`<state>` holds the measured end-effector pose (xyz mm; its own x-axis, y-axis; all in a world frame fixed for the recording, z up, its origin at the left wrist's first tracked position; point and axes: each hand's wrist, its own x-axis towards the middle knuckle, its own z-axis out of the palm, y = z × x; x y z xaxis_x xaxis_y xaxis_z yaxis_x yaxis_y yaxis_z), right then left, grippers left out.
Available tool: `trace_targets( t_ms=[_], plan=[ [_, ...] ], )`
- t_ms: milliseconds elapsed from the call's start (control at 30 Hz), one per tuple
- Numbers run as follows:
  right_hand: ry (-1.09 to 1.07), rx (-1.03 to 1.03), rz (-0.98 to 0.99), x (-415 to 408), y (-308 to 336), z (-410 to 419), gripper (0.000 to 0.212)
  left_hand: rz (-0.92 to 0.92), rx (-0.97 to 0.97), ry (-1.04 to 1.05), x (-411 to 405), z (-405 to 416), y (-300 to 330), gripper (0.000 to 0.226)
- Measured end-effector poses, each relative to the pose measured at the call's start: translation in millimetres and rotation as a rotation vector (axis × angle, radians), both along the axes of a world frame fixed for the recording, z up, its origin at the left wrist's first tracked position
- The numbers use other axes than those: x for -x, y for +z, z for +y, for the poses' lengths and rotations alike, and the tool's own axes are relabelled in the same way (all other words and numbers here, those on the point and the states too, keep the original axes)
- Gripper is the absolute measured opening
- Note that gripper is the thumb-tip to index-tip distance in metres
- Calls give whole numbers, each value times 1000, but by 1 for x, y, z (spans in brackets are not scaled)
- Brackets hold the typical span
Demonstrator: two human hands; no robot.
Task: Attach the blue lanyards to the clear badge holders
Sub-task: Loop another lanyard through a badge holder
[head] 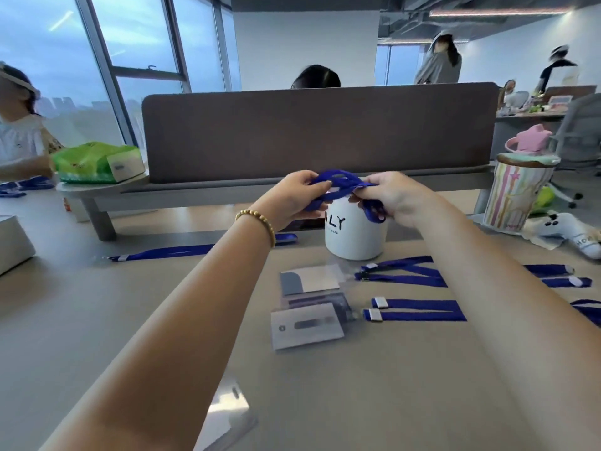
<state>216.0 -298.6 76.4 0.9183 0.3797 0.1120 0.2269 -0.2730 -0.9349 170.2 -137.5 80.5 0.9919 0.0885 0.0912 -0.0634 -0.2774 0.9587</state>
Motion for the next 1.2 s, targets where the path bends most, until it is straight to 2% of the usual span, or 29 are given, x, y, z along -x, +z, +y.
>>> trace_targets(
  t_ms=[100,200,333,467,533,600,700,800,933,1033,1200],
  plan=[
    [-104,-122,95,-31,12,-5,25,-12,44,54,-35,-3,6,20],
    [-199,-74,70,-58,20,-5,25,-66,-33,128,-70,-6,5,15],
    [-336,270,-98,-97,16,3,27,-132,-322,233,-107,-13,-2,21],
    [-291,651,-261,-108,8,10,28,-147,-630,175,-124,-18,-11,22],
    [-230,744,-271,-108,5,12,29,-125,-733,119,-125,-18,-13,23],
    [-202,776,-263,-108,3,12,27,-87,-744,75,-124,-18,-14,27],
    [-198,743,-266,-107,-3,8,29,-125,-690,87,-116,-14,-15,31],
    [-227,614,-289,-94,-9,3,38,-159,-652,113,-95,-3,-15,31],
    [-268,475,-376,-57,-21,7,40,-151,-642,180,-54,23,-23,27],
    [-208,353,-406,-19,-28,24,38,-109,-653,210,-18,50,-38,27],
    [-259,363,-650,38,-41,62,37,-20,-672,253,35,91,-67,27]
  ],
)
